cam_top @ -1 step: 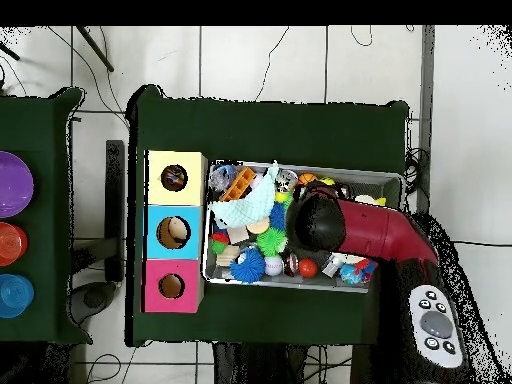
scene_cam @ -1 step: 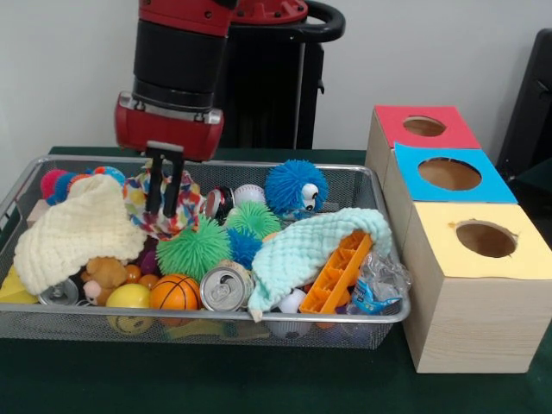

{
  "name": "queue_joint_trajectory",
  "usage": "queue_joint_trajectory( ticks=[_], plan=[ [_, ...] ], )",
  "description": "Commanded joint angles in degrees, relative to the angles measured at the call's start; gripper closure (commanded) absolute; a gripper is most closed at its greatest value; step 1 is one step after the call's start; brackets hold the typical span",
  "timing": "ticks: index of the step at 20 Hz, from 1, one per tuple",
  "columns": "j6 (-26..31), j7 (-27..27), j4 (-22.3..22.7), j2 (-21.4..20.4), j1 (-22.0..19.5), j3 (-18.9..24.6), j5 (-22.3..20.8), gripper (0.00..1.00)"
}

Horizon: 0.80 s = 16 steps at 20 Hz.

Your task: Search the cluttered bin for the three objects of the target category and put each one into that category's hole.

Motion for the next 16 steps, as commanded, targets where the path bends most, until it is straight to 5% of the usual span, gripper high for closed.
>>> queue_joint_trajectory(
  ticks=[1,16],
  plan=[
    [9.12,8.36,0.71,-2.72,3.53,-1.20,1.60,1.00],
    [2.31,17.35,8.57,-3.92,8.62,-4.94,7.83,1.00]
  ],
)
